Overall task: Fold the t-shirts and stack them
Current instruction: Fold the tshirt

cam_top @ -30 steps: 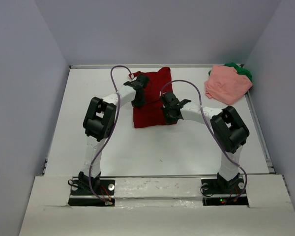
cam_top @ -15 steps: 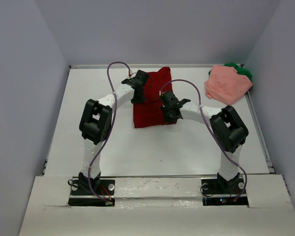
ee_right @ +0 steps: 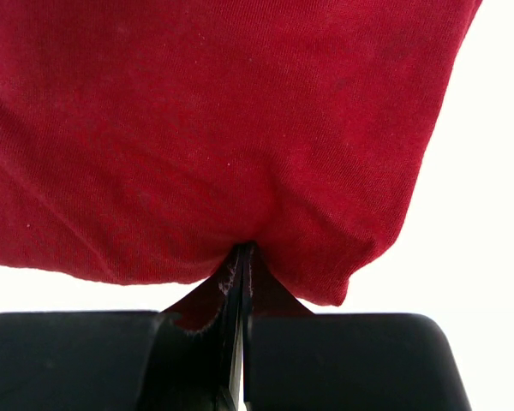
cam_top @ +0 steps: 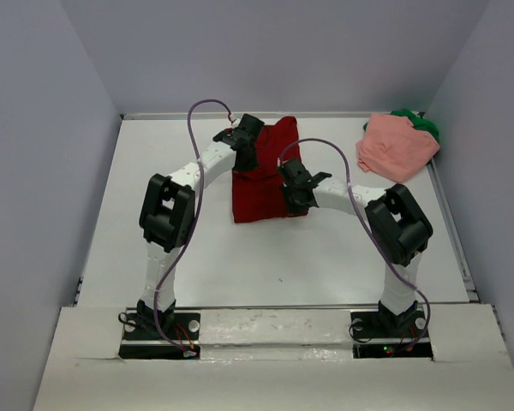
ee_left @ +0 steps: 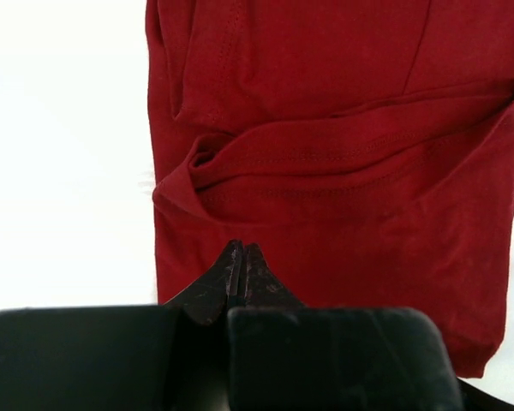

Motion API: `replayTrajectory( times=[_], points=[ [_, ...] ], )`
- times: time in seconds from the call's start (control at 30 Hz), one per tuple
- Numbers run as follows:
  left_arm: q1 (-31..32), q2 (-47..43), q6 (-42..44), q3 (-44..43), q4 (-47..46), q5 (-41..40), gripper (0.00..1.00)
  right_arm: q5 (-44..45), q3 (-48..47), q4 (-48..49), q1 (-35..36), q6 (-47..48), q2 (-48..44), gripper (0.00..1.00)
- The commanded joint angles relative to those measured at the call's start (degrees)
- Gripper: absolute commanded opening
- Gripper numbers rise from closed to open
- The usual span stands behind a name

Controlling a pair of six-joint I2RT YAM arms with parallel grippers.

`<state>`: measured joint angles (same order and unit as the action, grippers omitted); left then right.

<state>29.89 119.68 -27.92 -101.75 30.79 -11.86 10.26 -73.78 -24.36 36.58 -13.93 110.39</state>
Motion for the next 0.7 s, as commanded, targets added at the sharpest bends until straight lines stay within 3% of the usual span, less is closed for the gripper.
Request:
replayTrajectory(
  times=[0.0, 0.67],
  points=[
    [-0.01, 0.82, 0.76, -2.83, 0.94, 0.26, 0.00, 0.02, 0.13, -0.51, 0.95, -0.39, 2.02, 0.00],
    [0.08, 1.96, 0.50, 1.03, 1.74, -1.24, 0.00, -0.68, -0.84, -0.60, 0.95, -0.83, 3.17, 0.00]
  ],
)
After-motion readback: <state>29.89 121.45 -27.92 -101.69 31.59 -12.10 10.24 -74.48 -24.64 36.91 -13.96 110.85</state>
